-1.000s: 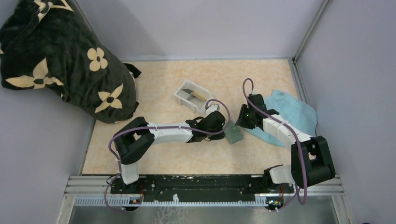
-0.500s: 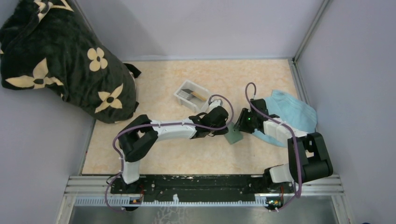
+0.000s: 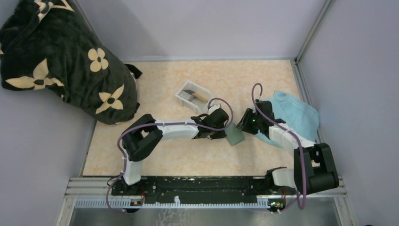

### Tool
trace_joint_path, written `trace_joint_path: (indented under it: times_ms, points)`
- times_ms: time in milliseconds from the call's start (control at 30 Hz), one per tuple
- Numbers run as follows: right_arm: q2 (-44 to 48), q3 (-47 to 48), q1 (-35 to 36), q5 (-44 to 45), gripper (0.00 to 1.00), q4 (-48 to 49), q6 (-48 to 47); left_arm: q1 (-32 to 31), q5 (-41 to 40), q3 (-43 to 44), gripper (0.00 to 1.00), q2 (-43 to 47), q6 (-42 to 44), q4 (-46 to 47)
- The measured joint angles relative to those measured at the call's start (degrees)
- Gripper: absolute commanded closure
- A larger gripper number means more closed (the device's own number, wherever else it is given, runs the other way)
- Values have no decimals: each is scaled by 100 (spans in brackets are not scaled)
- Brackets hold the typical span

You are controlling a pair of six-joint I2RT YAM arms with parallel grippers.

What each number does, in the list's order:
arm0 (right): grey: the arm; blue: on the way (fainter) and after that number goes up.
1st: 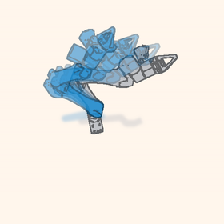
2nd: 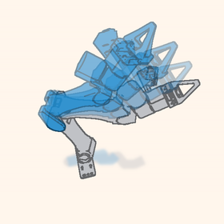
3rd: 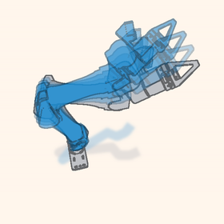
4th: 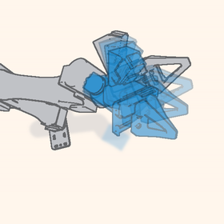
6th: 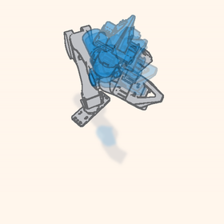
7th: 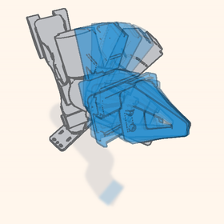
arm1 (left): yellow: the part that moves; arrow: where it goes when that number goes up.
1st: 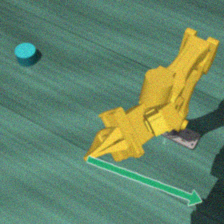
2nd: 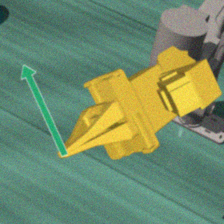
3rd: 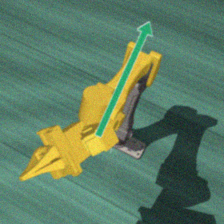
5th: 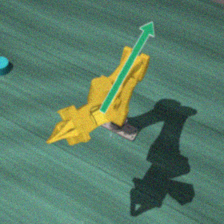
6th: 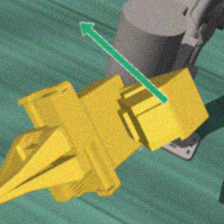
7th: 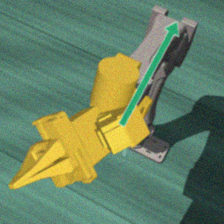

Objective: Put the credit cards into the card holder
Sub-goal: Close the card holder at the center of the board.

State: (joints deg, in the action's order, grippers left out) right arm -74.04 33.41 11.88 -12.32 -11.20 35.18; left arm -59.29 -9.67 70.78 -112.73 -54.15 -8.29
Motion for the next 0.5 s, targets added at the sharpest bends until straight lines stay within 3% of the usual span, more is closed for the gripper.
trace_joint_path:
  times_ms: [500]
  points:
    - [542,-184,-7,212,55,-186,-22,258,313,-76,90,0,-308,-129]
